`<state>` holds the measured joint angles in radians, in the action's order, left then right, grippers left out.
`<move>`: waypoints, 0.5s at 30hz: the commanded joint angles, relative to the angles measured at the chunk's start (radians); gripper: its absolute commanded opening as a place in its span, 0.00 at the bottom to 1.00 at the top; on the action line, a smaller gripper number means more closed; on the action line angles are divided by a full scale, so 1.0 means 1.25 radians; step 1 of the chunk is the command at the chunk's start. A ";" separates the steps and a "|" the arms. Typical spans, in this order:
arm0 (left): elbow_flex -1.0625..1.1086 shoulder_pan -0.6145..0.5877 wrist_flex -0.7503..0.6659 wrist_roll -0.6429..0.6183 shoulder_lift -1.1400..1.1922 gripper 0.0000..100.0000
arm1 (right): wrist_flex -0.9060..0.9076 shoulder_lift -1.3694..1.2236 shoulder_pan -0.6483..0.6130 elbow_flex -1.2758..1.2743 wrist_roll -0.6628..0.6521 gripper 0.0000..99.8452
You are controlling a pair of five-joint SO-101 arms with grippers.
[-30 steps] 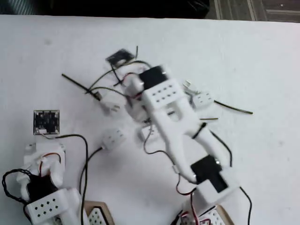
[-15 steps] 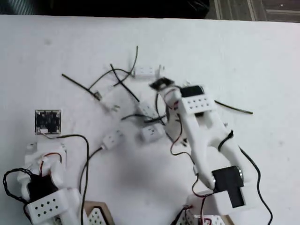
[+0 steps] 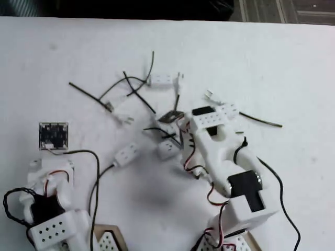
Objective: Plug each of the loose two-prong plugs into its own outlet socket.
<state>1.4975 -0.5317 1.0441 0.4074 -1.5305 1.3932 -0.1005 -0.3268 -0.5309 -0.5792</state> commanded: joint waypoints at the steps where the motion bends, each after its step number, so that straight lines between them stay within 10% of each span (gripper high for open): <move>1: -0.031 0.008 -0.009 -0.006 -0.004 0.03 | -0.004 -0.001 -0.029 0.053 -0.004 0.12; 15: -0.031 0.008 -0.009 -0.005 -0.004 0.03 | 0.001 -0.085 -0.019 0.083 -0.005 0.12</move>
<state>1.4975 -0.5317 1.0441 0.4074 -1.5305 1.3947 -0.1895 -0.3544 -0.4618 -0.5792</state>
